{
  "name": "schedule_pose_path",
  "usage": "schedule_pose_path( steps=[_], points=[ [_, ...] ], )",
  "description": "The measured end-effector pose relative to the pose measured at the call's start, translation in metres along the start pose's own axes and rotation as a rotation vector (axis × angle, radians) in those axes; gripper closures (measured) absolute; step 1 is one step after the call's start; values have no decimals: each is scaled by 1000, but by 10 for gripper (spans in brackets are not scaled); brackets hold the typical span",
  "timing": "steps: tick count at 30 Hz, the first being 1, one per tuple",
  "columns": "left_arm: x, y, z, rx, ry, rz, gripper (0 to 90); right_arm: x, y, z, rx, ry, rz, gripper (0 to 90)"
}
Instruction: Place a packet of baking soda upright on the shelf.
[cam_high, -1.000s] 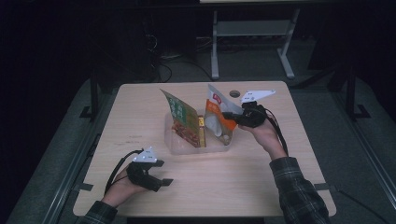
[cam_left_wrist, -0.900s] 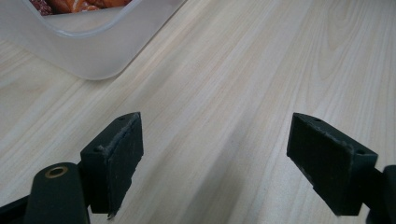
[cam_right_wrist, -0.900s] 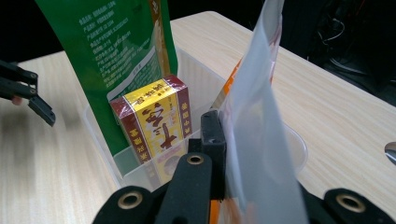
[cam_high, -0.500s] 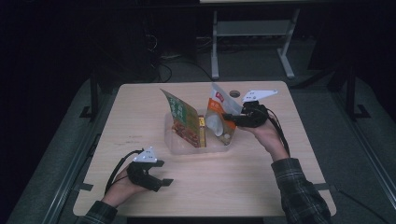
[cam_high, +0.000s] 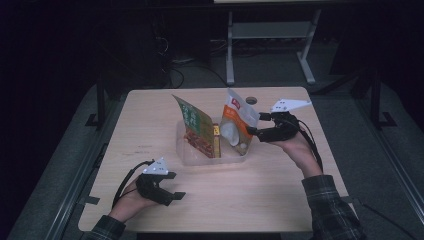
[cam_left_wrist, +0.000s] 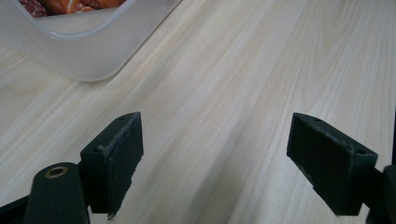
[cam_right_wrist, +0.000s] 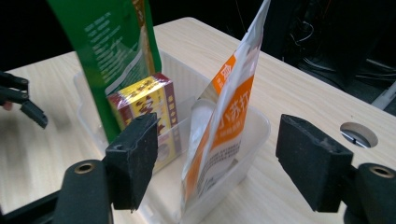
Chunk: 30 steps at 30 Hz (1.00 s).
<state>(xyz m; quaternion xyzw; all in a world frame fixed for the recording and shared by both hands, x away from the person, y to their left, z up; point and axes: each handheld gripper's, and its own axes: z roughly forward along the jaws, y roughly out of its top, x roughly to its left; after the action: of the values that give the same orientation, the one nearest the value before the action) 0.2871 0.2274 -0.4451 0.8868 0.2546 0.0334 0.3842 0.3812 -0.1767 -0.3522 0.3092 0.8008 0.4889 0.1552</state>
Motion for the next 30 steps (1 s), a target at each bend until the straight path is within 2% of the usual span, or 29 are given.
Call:
schedule_pose_path(
  steps=[6,8,9,12,13,22,23,25,30],
  points=[
    [0,0,0,2,2,9,181,2,-10,-13,22,-7,-2,267],
    [0,0,-1,2,4,12,181,4,-16,-19,6,-1,4,272],
    [1,0,-1,3,5,14,181,7,-24,-22,25,-1,-1,266],
    [0,0,-1,4,3,12,181,9,-30,-25,24,7,4,266],
    [0,0,-1,5,2,13,182,11,-39,-28,21,19,12,266],
    [-1,0,0,8,-3,10,181,20,-67,-30,44,69,15,249],
    [-1,0,0,12,-3,12,181,25,-73,-29,65,68,-1,238],
    [-2,-2,0,14,-4,12,181,29,-78,-28,76,71,-16,237],
    [-6,-2,1,12,-3,16,181,42,-94,-25,100,88,2,219]
  ],
)
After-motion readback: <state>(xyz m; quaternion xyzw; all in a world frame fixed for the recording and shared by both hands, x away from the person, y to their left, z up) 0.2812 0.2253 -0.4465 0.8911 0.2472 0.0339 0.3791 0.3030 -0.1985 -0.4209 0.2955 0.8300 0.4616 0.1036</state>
